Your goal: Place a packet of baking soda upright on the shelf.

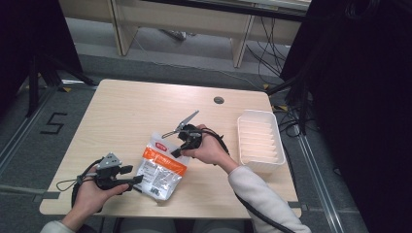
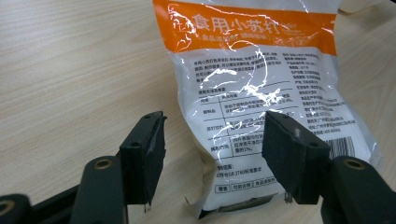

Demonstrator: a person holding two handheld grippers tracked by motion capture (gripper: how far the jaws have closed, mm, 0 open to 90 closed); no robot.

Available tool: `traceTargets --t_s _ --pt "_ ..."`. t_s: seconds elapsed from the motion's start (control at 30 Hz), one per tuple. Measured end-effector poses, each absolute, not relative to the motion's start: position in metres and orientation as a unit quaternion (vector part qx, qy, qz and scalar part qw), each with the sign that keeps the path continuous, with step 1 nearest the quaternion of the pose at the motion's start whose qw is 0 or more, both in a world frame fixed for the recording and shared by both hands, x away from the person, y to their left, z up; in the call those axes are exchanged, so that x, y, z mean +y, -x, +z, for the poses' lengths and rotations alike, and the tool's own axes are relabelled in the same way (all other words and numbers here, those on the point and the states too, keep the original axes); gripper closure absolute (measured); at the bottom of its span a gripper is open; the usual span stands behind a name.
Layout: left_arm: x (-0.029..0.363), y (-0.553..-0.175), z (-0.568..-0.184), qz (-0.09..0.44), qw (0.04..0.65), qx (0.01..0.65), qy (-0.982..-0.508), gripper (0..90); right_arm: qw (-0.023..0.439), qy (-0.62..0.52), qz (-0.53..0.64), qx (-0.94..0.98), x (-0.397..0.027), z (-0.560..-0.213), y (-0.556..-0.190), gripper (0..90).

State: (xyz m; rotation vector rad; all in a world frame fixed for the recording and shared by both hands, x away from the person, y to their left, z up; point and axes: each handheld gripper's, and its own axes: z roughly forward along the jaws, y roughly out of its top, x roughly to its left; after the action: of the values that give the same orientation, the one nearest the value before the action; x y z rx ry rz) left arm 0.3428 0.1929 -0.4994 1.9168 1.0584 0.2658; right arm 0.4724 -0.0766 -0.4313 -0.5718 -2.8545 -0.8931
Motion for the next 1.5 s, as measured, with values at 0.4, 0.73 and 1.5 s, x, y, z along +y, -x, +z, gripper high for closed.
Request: traceTargets --t_s 0.4,0.73,1.5 --pt "0.193 -0.343 -0.499 0.106 0.453 0.432 -0.773 38.7 0.047 0.173 -0.288 -0.941 -0.078 -0.399 -0.469 90.0" --pt "0.193 -0.343 -0.499 0.105 0.453 0.433 -0.772 38.7 0.041 0.163 -0.275 -0.947 -0.080 -0.374 -0.466 90.0" --pt "0.192 -0.343 -0.500 0.105 0.455 0.434 -0.770 39.0 0.012 0.159 -0.247 -0.956 -0.095 -0.339 -0.467 90.0"
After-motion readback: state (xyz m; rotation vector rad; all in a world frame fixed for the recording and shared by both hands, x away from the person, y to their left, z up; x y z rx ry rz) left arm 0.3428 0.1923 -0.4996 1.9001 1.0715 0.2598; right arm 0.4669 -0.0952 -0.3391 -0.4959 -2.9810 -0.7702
